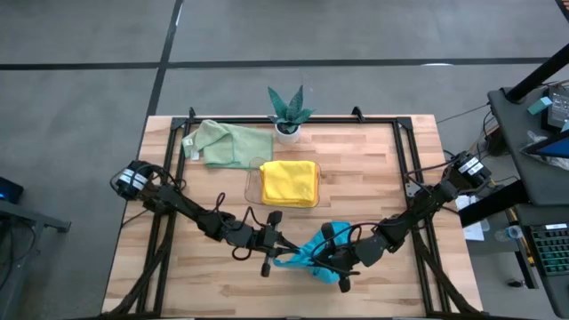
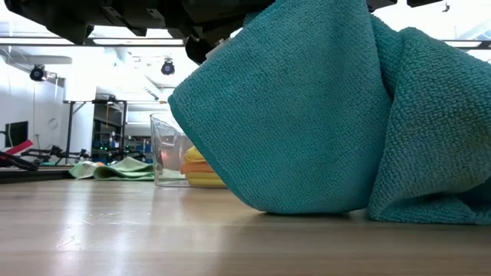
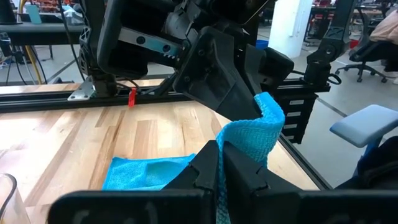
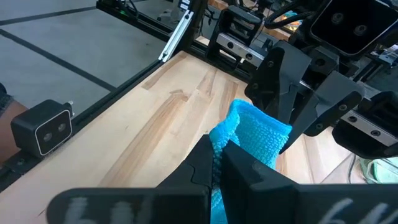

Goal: Fold microfiber towels
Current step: Fold the blue microfiber towel

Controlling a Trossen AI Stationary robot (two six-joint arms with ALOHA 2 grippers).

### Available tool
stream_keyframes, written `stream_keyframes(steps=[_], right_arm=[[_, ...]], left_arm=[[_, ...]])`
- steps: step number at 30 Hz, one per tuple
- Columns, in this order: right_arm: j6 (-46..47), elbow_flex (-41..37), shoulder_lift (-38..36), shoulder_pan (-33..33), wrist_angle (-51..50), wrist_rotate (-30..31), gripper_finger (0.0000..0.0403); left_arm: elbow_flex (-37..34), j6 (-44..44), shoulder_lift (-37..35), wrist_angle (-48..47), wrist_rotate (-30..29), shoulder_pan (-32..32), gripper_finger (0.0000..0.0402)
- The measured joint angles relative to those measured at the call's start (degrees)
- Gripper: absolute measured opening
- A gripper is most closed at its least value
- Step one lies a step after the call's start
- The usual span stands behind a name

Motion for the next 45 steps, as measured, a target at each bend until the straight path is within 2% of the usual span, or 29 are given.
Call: stream_keyframes(steps=[42, 45], right_arm=[[0.7, 0.0, 0.1, -0.1, -0.1, 0.8, 0.0009], [2.5, 0.0, 0.1, -0.9, 0.0, 1.2, 0.0009]], left_arm=[[-0.1, -0.2, 0.0, 0.0, 0.0, 0.0, 0.0], [-0.1, -0.2, 0.0, 0.0, -1.9, -0.1, 0.0]])
